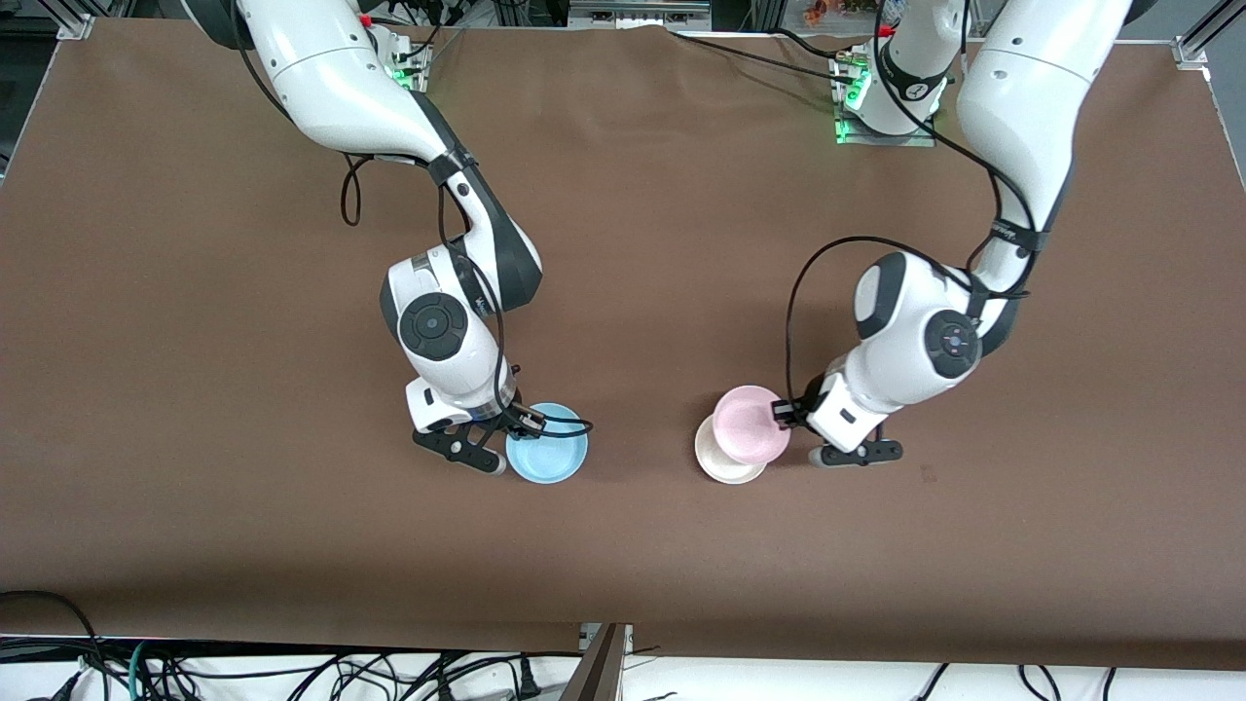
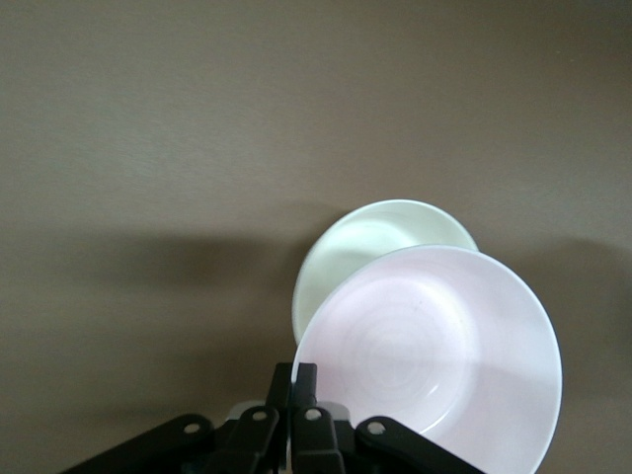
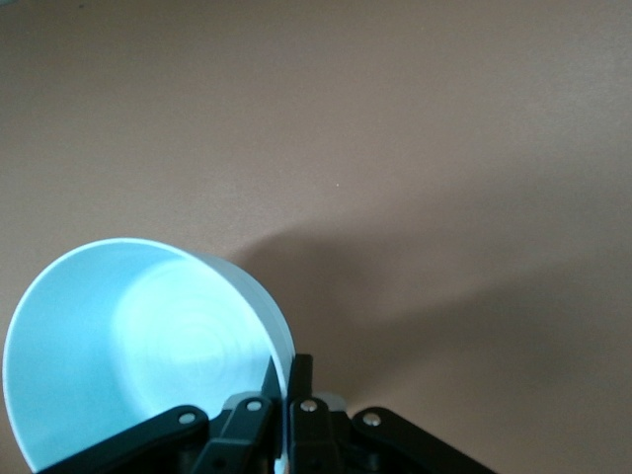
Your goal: Stack pink and blue bowls on white bowl
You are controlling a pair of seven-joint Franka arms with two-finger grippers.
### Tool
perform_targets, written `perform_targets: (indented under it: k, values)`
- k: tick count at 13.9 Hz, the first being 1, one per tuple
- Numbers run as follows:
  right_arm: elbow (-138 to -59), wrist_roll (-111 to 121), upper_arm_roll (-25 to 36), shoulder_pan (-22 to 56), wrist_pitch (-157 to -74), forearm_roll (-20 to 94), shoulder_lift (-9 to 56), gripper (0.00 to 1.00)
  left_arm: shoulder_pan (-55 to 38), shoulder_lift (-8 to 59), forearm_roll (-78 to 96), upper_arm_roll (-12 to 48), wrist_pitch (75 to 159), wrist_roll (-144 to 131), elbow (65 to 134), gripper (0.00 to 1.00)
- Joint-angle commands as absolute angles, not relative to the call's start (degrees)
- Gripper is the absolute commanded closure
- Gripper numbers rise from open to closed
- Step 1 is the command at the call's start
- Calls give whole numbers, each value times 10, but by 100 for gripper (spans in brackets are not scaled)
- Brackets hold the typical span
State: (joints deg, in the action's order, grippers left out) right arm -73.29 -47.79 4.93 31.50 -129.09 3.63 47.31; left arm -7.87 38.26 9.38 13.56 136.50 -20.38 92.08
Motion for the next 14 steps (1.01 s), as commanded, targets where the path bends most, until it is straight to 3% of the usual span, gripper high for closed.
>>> perform_targets:
  k: [1,14]
  values:
    - [-701,-502,48,316,-1295,40,493,100,-95,411,67,133,1363,-234,879,100]
    - [-695,-504,48,319,-1311,40,503,100,-93,428,42,132,1389,-228,877,100]
